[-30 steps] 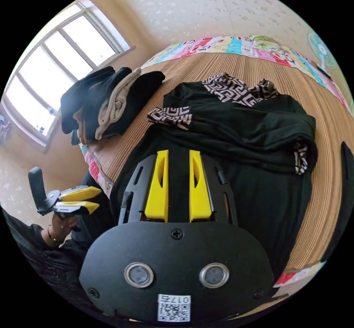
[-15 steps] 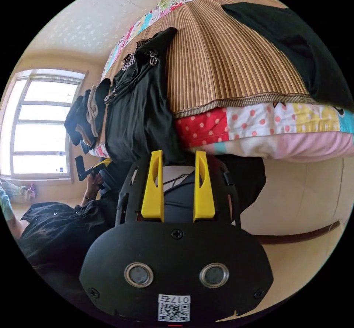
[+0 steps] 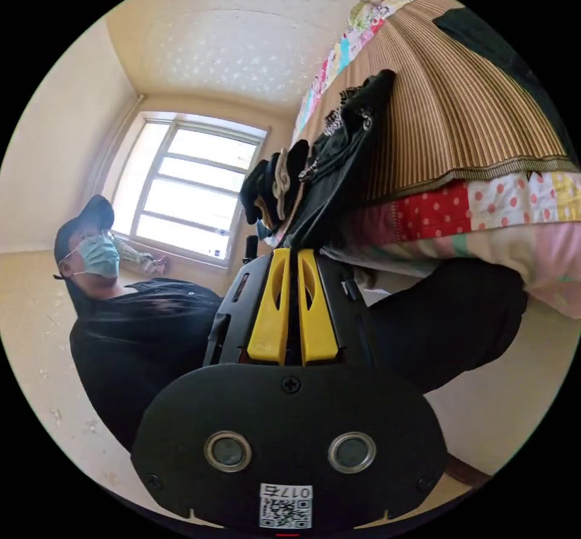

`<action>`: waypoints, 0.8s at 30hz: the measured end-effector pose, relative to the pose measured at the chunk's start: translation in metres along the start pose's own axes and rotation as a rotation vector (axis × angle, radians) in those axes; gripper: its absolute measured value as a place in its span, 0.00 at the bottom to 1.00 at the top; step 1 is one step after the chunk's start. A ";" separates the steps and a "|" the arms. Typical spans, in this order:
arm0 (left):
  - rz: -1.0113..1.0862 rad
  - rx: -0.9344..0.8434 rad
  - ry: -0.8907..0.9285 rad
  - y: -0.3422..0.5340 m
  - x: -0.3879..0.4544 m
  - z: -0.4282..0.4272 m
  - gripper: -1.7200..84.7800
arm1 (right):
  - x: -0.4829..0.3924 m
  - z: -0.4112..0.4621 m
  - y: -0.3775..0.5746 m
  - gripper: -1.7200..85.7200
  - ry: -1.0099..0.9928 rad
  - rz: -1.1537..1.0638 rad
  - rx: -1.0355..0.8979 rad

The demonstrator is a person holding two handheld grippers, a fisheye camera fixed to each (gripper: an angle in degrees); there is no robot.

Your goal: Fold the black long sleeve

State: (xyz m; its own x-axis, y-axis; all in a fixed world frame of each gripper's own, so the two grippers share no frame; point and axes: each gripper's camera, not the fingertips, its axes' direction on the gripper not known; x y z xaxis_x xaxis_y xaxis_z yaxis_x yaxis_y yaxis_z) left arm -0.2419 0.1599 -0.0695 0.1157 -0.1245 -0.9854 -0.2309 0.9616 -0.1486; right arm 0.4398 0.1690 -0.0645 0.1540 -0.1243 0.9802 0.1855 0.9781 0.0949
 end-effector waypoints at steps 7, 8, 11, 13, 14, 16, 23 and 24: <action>-0.079 0.336 -0.054 -0.105 0.010 -0.063 0.08 | -0.043 0.017 -0.099 0.05 0.187 -0.050 0.098; -0.097 0.367 -0.080 -0.117 0.003 -0.065 0.08 | -0.029 0.028 -0.132 0.06 0.236 -0.019 0.120; -0.185 0.493 -0.107 -0.176 -0.042 -0.071 0.09 | 0.022 0.064 -0.209 0.07 0.301 0.066 0.124; -0.250 0.457 -0.138 -0.209 -0.069 -0.066 0.16 | 0.051 0.089 -0.237 0.09 0.413 0.176 0.077; -0.256 0.449 -0.162 -0.212 -0.071 -0.065 0.18 | 0.057 0.104 -0.245 0.11 0.492 0.222 0.043; -0.219 0.439 -0.284 -0.203 -0.056 -0.064 0.20 | 0.040 0.123 -0.243 0.13 0.565 0.176 0.026; -0.270 0.389 -0.738 -0.104 -0.022 -0.028 0.21 | -0.075 0.241 -0.128 0.05 1.024 -0.317 0.016; -0.307 0.390 -0.746 -0.090 -0.026 -0.019 0.21 | -0.077 0.253 -0.117 0.05 1.075 -0.356 0.019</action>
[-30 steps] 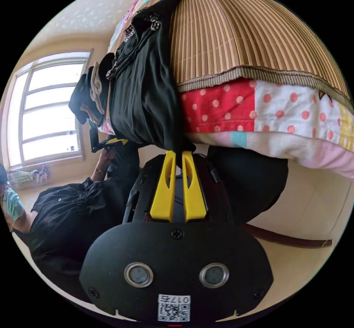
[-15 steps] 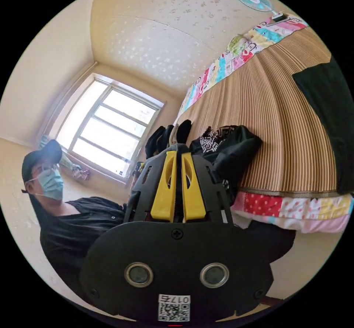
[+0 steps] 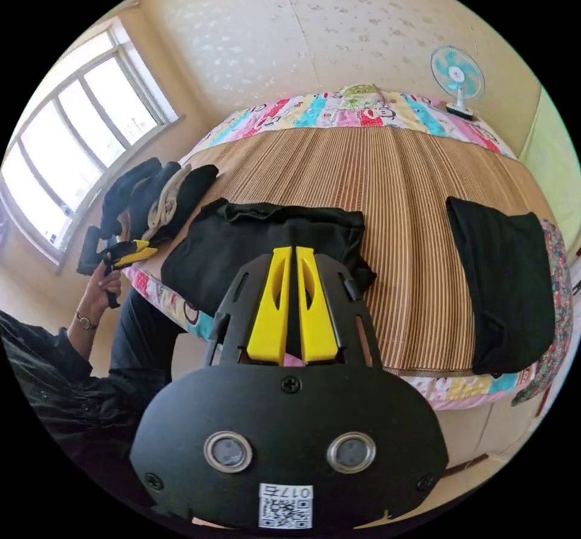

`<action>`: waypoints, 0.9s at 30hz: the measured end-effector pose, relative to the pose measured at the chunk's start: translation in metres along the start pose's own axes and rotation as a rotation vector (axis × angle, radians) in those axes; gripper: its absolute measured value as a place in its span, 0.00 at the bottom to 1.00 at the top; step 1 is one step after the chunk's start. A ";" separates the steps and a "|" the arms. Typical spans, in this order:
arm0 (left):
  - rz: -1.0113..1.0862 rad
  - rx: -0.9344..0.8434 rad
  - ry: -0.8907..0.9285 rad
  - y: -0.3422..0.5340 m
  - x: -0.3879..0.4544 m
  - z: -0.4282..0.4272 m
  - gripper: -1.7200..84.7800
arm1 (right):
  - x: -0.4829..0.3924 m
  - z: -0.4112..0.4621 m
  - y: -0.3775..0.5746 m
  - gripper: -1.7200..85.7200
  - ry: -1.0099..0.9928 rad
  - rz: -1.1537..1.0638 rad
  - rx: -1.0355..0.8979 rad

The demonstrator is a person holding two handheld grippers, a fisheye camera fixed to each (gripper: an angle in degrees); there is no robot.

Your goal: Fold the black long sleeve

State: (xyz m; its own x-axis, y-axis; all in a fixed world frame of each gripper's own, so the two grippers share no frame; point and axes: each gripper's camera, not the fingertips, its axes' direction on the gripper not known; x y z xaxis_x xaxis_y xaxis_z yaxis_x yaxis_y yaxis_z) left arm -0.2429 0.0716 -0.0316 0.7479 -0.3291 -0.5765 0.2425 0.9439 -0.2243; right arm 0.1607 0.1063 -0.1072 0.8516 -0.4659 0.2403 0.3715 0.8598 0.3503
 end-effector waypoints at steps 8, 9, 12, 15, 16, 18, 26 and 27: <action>-0.203 0.092 0.131 0.025 -0.020 0.036 0.18 | -0.003 0.093 0.074 0.03 0.503 0.159 -0.213; -0.207 0.094 0.104 0.025 -0.015 0.038 0.18 | 0.001 0.090 0.073 0.03 0.494 0.187 -0.221; -0.185 0.083 0.058 0.021 0.000 0.045 0.17 | 0.003 0.042 0.067 0.03 0.345 0.261 -0.013; -0.220 0.063 0.046 0.017 0.005 0.059 0.14 | -0.007 0.018 0.062 0.02 0.075 0.224 0.179; -0.239 0.067 0.039 0.015 0.007 0.061 0.13 | -0.007 0.031 0.057 0.02 -0.014 0.195 0.147; -0.253 0.091 0.053 0.014 0.012 0.060 0.10 | 0.001 0.069 0.051 0.02 -0.039 0.201 -0.026; 0.227 0.247 0.258 -0.028 0.168 0.058 0.05 | 0.058 0.107 0.057 0.02 -0.122 0.300 -0.150; 0.302 0.188 0.343 -0.035 0.201 0.078 0.05 | 0.060 0.108 0.056 0.02 -0.115 0.291 -0.157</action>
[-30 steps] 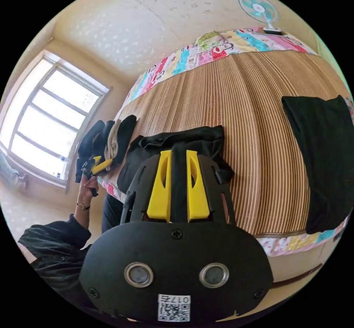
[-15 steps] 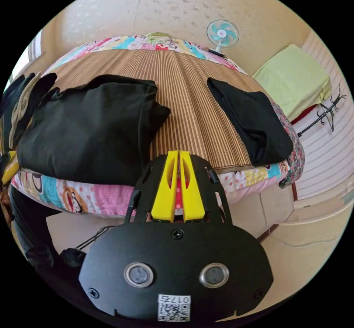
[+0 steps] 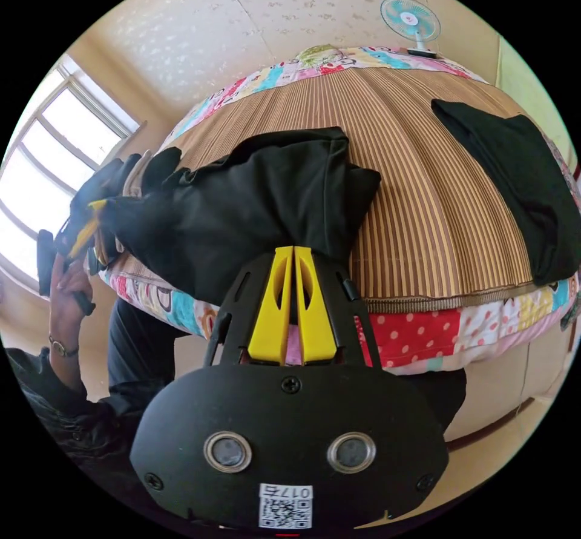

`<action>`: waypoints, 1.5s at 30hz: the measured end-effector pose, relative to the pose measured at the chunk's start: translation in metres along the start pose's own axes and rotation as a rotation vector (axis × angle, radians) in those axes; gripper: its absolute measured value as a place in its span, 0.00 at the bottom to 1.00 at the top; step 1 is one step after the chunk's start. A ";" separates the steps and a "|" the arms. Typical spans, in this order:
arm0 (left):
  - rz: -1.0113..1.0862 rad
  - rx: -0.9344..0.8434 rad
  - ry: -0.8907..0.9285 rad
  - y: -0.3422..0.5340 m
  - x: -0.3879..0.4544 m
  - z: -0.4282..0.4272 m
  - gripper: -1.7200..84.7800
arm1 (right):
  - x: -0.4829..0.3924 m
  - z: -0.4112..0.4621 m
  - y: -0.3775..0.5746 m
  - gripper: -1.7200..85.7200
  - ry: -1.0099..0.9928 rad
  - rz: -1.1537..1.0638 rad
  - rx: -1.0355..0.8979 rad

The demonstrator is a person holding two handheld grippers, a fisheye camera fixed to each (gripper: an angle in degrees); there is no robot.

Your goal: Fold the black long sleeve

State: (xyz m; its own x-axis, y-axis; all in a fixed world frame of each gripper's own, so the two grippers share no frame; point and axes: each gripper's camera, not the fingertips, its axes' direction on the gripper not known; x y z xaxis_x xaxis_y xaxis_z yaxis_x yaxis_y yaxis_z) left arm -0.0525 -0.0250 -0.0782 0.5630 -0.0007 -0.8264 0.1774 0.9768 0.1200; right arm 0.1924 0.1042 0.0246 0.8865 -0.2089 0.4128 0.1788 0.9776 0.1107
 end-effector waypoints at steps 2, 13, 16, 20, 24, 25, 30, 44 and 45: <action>0.092 -0.124 0.120 -0.005 0.033 0.053 0.05 | 0.007 0.001 -0.005 0.02 0.027 -0.016 -0.014; 0.172 -0.314 0.112 0.046 0.057 0.091 0.10 | 0.104 -0.036 0.011 0.04 -0.108 0.111 0.031; 0.001 -0.227 -0.157 0.053 0.022 0.057 0.14 | 0.141 -0.052 0.028 0.06 -0.160 0.183 0.031; -0.236 -0.360 -0.151 0.068 -0.031 0.077 0.18 | 0.191 -0.064 0.046 0.10 -0.393 0.301 0.048; -0.394 -0.490 -0.022 0.089 -0.059 0.106 0.14 | 0.228 -0.058 0.057 0.16 -0.639 0.400 0.041; -0.387 -0.506 0.027 0.090 -0.056 0.104 0.12 | 0.238 -0.054 0.059 0.18 -0.706 0.430 0.028; -0.223 -0.526 0.269 0.090 -0.005 0.072 0.08 | 0.265 -0.028 0.060 0.26 -0.898 0.524 -0.026; 0.123 0.001 -0.134 0.128 0.055 -0.257 0.15 | 0.044 -0.076 -0.142 0.05 -1.198 -0.140 0.022; 0.083 0.016 -0.185 0.138 0.042 -0.281 0.15 | 0.023 -0.079 -0.154 0.05 -1.226 -0.174 0.031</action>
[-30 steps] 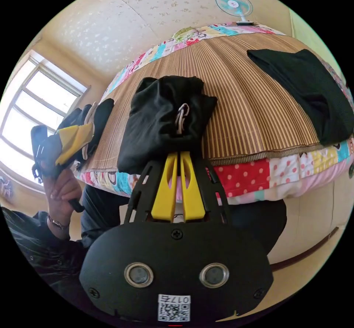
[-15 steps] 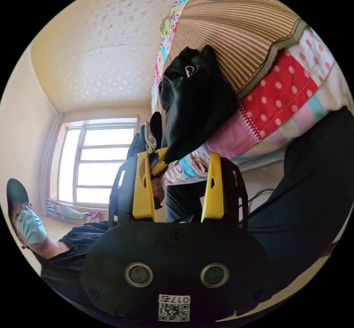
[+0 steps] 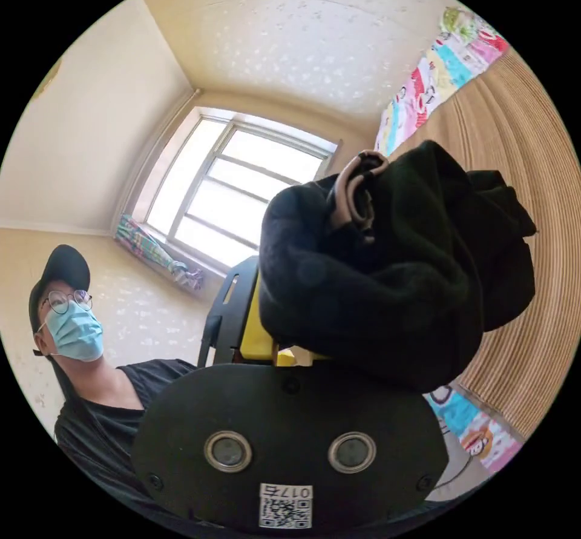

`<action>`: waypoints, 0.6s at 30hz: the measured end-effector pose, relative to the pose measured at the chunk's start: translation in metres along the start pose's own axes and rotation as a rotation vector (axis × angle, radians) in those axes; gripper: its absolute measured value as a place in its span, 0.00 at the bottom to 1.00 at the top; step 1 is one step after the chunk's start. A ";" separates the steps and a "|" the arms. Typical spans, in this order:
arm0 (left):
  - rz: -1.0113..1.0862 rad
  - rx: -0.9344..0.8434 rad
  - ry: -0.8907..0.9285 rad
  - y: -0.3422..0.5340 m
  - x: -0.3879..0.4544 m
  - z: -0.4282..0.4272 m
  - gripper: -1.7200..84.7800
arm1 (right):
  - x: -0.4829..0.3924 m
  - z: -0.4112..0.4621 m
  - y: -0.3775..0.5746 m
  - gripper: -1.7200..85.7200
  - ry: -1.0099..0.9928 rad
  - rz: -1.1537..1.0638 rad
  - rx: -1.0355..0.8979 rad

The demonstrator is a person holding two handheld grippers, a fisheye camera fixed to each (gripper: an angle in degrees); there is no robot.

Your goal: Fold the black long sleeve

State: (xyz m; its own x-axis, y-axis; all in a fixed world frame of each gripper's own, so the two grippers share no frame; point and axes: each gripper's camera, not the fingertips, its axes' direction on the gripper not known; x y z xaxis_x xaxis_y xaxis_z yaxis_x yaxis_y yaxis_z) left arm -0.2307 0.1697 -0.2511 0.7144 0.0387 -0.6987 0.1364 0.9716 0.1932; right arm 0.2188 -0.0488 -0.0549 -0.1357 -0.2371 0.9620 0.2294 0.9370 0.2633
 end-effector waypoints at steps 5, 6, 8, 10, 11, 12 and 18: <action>-0.264 0.070 -0.032 0.054 -0.060 -0.067 0.15 | -0.061 0.171 -0.090 0.05 -0.139 -0.197 -0.009; -0.300 0.088 -0.041 0.066 -0.067 -0.078 0.14 | -0.060 0.190 -0.096 0.05 -0.151 -0.195 -0.005; -0.337 0.088 -0.080 0.080 -0.073 -0.089 0.14 | -0.040 0.263 -0.109 0.06 -0.188 -0.178 0.017; -0.378 0.064 -0.115 0.093 -0.079 -0.097 0.14 | -0.009 0.311 -0.103 0.07 -0.111 -0.120 -0.012; -0.386 0.058 -0.117 0.095 -0.080 -0.098 0.14 | 0.018 0.338 -0.091 0.08 -0.013 -0.025 -0.069; -0.400 0.047 -0.122 0.098 -0.083 -0.101 0.14 | 0.032 0.348 -0.081 0.09 0.036 0.028 -0.102; -0.369 0.006 -0.239 0.102 -0.082 -0.101 0.14 | 0.070 0.291 0.049 0.09 0.180 0.002 -0.202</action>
State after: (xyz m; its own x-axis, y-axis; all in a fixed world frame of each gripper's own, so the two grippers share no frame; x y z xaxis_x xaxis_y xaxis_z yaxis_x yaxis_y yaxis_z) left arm -0.3444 0.2888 -0.2437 0.7559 -0.3665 -0.5424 0.4157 0.9088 -0.0349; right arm -0.0599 0.0552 0.0044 0.0348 -0.2938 0.9552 0.4199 0.8717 0.2528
